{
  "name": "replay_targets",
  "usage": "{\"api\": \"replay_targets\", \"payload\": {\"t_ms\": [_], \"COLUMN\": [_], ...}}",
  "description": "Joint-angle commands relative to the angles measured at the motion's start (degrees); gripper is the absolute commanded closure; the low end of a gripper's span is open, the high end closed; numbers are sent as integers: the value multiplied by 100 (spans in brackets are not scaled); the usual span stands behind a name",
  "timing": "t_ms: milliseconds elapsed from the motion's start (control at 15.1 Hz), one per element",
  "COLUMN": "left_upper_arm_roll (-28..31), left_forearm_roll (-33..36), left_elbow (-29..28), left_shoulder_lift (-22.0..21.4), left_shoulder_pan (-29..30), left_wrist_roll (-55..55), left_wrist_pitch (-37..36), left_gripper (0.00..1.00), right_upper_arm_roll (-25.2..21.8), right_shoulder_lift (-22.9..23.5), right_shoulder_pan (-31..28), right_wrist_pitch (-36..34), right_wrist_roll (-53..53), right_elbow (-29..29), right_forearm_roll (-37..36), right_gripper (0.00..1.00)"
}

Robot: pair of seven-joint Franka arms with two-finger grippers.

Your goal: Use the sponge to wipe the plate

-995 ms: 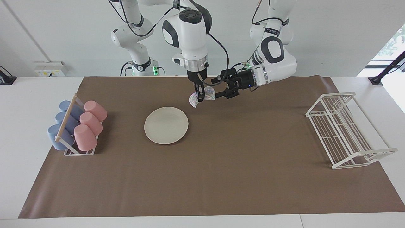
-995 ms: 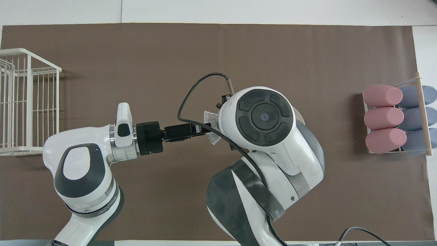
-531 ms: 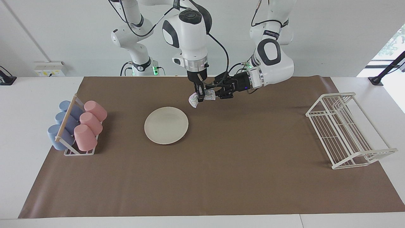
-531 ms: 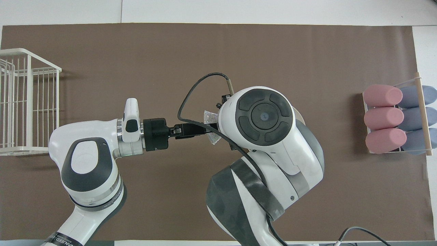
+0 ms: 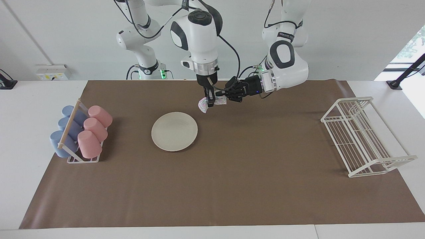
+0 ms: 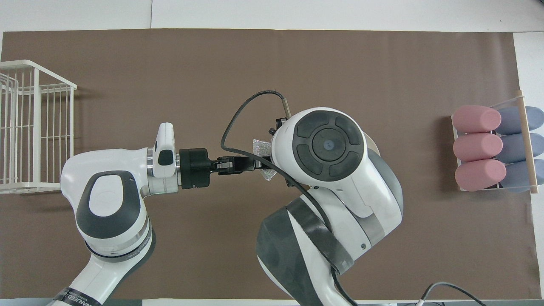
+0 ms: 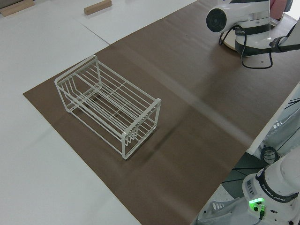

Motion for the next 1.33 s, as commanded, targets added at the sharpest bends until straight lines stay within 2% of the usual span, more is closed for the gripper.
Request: {"api": "replay_targets", "payload": {"t_ms": [0,66,133,199,265,531,663,995,1260], "left_upper_arm_roll": [65,65,65,65,65,74,83,92,92], "left_forearm_roll": [114,140,149,149,149,158,463,2080,3853], "left_elbow": [26,35,35,35,35,35,79,798,1843], "left_shoulder_lift": [35,35,35,35,26,17,0,-27,61], "left_shoulder_pan": [-9,26,43,44,44,61,70,473,791], "left_wrist_roll": [-117,-117,-125,-134,-143,-222,-484,-2144,-3672], "left_wrist_pitch": [-158,-158,-158,-158,-158,-158,-141,-429,-1124], "left_gripper": [100,100,100,100,100,100,100,100,100], "right_upper_arm_roll": [12,12,12,12,3,-41,-41,-50,-50], "right_shoulder_lift": [73,82,82,82,82,-6,-67,-541,-972], "right_shoulder_pan": [-71,-54,-54,-63,-71,-150,-352,-1036,-1810], "right_wrist_pitch": [-70,-61,-69,-43,0,18,-8,-411,-1017], "right_wrist_roll": [25,-106,-229,-247,-178,-291,-763,-2809,-5120], "right_elbow": [152,144,144,126,100,82,64,-93,-102], "right_forearm_roll": [-114,-114,-96,-87,-79,-34,-35,-43,-43], "right_gripper": [100,97,77,19,0,0,0,0,0]}}
